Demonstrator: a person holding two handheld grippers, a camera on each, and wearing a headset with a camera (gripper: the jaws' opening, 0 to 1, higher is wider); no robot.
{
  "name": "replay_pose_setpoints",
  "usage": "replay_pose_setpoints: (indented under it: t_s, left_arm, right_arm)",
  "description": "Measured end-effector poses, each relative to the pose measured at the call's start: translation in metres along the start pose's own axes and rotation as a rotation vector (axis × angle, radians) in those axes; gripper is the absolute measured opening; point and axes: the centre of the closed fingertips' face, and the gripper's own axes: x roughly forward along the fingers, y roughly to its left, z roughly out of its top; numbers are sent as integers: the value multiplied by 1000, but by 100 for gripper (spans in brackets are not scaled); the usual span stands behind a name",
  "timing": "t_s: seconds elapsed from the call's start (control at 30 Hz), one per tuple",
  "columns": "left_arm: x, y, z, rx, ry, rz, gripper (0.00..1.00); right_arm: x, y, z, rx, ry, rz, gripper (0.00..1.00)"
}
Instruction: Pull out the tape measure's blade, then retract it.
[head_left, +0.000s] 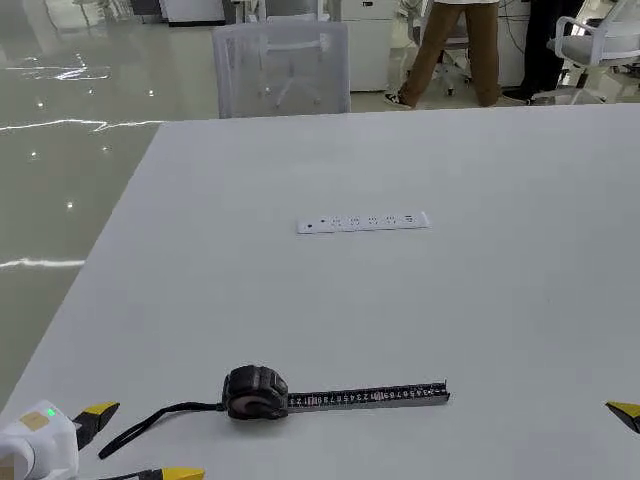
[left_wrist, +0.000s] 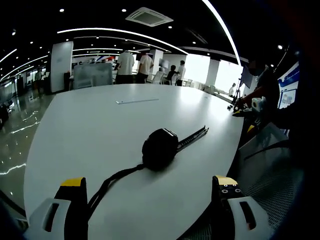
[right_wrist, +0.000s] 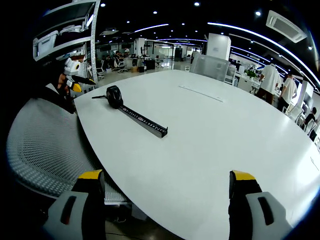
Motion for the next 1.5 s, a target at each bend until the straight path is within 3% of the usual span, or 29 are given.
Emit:
replay_pose_setpoints:
  t_s: [0.13, 0.2, 0.5, 0.7, 0.8, 0.87, 1.07, 1.2, 1.27, 1.43, 1.5]
  left_arm:
    - [-3, 1, 0, 1, -7, 3, 100]
    - [-4, 2, -2, -8, 11, 6, 100]
    - [-1, 4, 5, 4, -6, 5, 100]
    - [7, 3, 22, -13, -8, 25, 100]
    - [13, 2, 36, 25, -15, 58, 100]
    - [19, 1, 43, 20, -15, 51, 100]
    - [37, -18, 63, 27, -13, 36, 100]
    - [53, -28, 67, 20, -3, 44, 100]
    - [59, -29, 67, 17, -5, 60, 100]
    - [77, -30, 63, -64, -26, 136, 100]
    - [83, -24, 62, -60, -40, 205, 100]
  right_arm:
    - [-1, -3, 1, -1, -12, -16, 100]
    - [-2, -2, 2, -8, -15, -14, 100]
    - [-2, -4, 1, -4, -7, -17, 100]
    - [0, -3, 10, -24, -15, -15, 100]
    - [2, -3, 20, -42, -22, -6, 100]
    - [3, -4, 26, -58, -22, -1, 100]
    - [8, -5, 44, -94, -21, 18, 100]
    - [15, -2, 52, -121, -16, 41, 100]
    - [18, -2, 54, -135, -10, 46, 100]
    - [30, -8, 59, -149, -9, 65, 100]
    - [37, -8, 62, -147, -9, 76, 100]
